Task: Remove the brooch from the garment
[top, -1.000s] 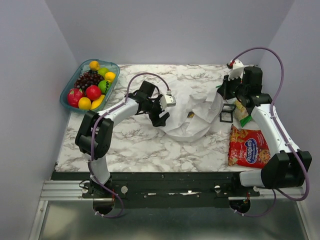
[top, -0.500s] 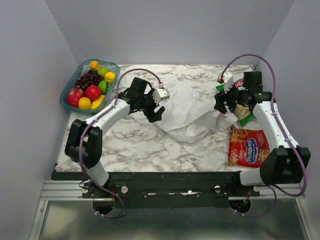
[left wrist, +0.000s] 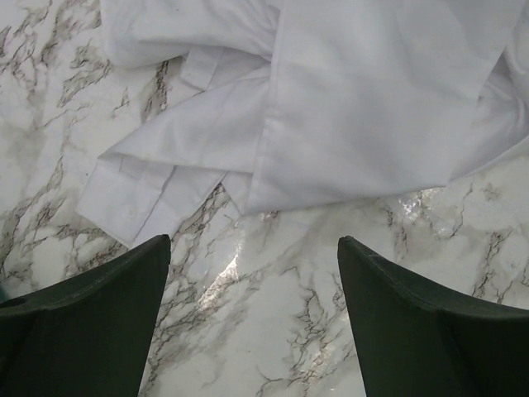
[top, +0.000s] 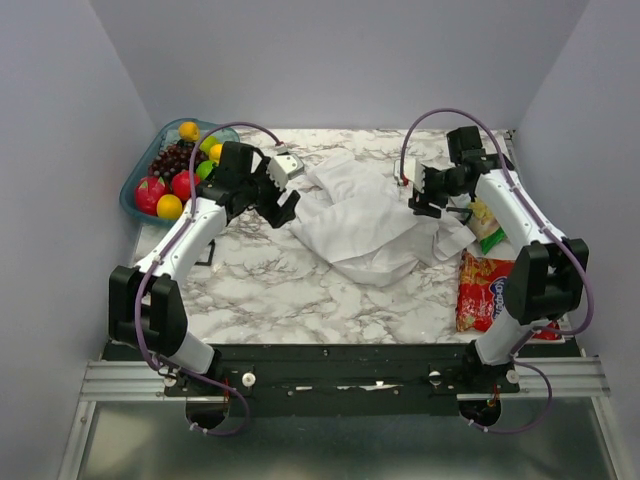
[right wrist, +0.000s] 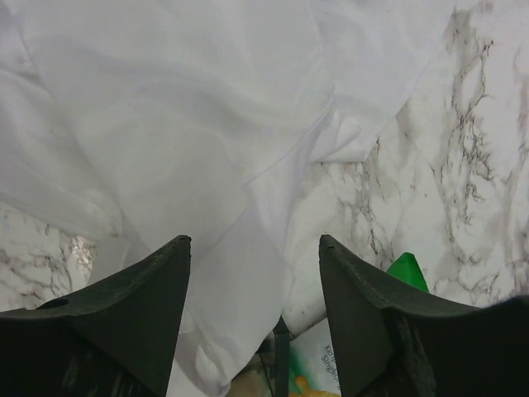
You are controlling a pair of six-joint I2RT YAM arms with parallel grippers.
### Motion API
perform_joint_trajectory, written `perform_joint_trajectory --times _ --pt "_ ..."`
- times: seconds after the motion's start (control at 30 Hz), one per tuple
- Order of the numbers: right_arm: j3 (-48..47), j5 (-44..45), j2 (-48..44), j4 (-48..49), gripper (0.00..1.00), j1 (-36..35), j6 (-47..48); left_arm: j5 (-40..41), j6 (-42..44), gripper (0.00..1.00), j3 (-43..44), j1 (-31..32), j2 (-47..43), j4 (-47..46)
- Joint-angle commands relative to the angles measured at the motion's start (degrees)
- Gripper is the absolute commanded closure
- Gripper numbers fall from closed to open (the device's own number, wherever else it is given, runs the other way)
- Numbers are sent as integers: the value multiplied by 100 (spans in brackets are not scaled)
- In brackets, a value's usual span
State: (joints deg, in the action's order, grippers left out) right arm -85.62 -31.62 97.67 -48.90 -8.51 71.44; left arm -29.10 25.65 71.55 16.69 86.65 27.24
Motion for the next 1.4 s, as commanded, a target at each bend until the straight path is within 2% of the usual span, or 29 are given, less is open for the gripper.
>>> perform_joint_trajectory --times 0.0,0.13,0.27,0.57,0.7,0.97,1.07,1.1,1.17,1.2,1.27,1.3,1.37 --pt "186 33 -423 -611 30 8 1258 229 10 10 34 -131 -105 44" --pt "431 41 -617 -743 30 -89 1495 247 -7 10 61 -139 -26 27" --pt "835 296 -740 -428 31 -194 1619 238 -60 10 113 -131 97 35" --pt "1188 805 -740 485 42 -353 1540 335 2 9 360 -139 378 132" --pt "1311 964 -705 601 48 -353 1741 335 -42 9 447 -139 475 88" --pt "1469 964 -714 513 48 -353 2032 370 -156 9 755 -131 993 35" --pt "1584 964 -749 898 63 -379 1936 458 -427 9 1132 -131 1520 9" --pt "1601 964 -749 1013 74 -388 1805 536 -542 9 1368 -131 1669 -78" --pt "1549 947 -776 1311 84 -388 1559 949 -832 9 1642 -131 2161 -149" --pt "1418 929 -758 1426 90 -379 1148 1133 -1068 9 1965 -139 2346 -158" --pt "1216 955 -688 1568 95 -379 593 1676 -1316 10 2318 -157 2908 -158" --pt "1110 1016 -662 1594 97 -388 103 1793 -1569 10 2685 -174 3084 -97" --pt "960 1070 -626 1595 97 -388 -252 1882 -1764 10 3091 -192 3568 43"
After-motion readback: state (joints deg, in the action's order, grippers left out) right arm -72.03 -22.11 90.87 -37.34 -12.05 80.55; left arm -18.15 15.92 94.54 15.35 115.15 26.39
